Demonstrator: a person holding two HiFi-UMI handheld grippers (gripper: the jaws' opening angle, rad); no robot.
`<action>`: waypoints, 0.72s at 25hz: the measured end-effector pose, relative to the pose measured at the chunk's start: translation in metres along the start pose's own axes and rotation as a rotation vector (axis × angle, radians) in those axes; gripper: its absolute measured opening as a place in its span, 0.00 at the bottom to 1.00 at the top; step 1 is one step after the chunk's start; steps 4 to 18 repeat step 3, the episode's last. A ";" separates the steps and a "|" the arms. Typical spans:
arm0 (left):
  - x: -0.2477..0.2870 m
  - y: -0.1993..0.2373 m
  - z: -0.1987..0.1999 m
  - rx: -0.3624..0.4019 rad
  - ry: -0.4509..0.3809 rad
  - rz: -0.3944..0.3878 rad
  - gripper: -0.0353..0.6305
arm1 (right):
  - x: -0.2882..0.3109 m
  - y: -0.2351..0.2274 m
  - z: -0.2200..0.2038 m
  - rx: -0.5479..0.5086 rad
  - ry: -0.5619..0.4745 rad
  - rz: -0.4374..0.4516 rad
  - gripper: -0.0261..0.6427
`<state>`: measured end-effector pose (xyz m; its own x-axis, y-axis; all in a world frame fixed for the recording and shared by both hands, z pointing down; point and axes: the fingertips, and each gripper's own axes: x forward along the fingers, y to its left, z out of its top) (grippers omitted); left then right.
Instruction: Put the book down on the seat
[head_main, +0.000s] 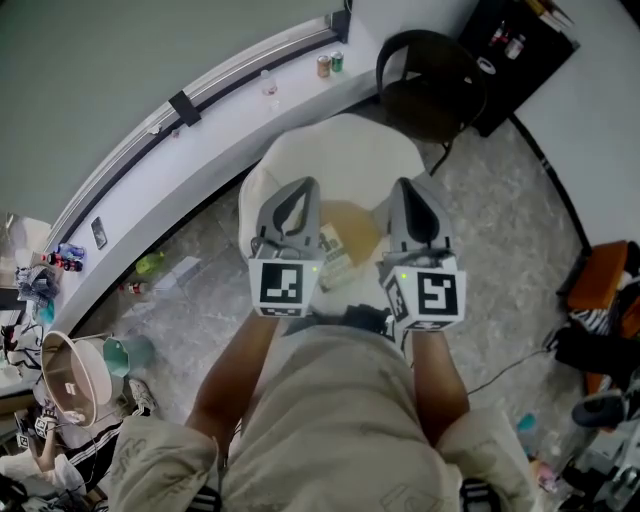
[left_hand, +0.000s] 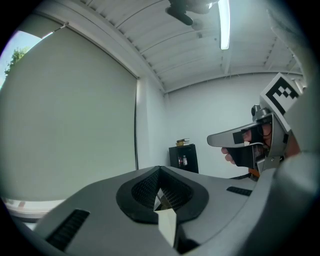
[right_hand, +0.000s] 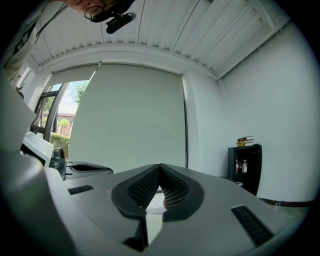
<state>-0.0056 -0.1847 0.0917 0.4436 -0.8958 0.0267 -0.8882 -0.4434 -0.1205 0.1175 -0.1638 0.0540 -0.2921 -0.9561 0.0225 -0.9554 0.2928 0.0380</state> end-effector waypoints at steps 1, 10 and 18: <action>0.000 0.001 -0.001 0.001 -0.001 0.004 0.06 | 0.000 0.000 -0.001 -0.006 0.002 0.003 0.04; -0.001 0.002 -0.001 0.005 -0.003 0.014 0.06 | 0.000 -0.001 -0.002 -0.020 0.006 0.008 0.04; -0.001 0.002 -0.001 0.005 -0.003 0.014 0.06 | 0.000 -0.001 -0.002 -0.020 0.006 0.008 0.04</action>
